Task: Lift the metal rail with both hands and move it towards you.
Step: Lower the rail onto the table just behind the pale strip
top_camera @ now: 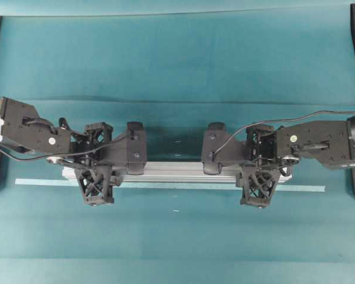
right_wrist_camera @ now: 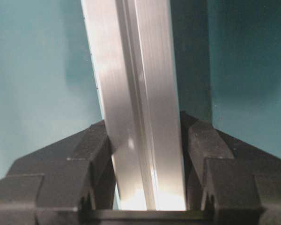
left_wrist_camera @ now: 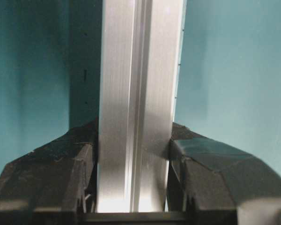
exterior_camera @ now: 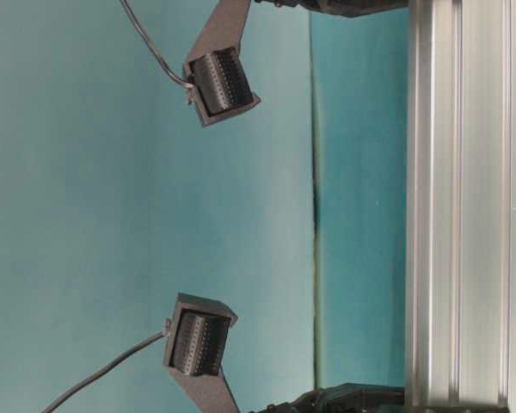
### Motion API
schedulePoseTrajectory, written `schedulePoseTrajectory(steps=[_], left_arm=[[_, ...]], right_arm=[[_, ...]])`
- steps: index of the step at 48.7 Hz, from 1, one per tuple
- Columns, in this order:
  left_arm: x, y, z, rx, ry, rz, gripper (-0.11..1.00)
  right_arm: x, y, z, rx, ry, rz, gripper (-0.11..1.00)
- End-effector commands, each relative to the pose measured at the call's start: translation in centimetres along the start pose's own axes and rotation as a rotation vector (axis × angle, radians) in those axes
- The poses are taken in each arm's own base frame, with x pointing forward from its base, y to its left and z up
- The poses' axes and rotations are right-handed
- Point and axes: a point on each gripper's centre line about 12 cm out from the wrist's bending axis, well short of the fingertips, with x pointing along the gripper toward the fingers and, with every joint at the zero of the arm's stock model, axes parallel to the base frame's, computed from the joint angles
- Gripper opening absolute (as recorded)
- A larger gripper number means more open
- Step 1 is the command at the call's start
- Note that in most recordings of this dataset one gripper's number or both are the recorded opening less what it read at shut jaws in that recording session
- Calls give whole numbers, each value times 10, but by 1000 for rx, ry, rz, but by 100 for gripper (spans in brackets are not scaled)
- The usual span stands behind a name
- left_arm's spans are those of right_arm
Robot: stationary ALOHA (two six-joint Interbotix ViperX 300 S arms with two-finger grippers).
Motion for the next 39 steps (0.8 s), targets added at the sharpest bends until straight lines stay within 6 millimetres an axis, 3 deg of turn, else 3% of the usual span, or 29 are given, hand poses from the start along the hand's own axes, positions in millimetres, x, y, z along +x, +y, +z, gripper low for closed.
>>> schedulePoseTrajectory(steps=[1,39], left_arm=[[-4,4,5,-28,-23,2,30],[-1,2,3,-8,-18,-1,30]], right_arm=[[-1,0,2,16,-6,4,39],[9,5,1,33,-28,21,39]])
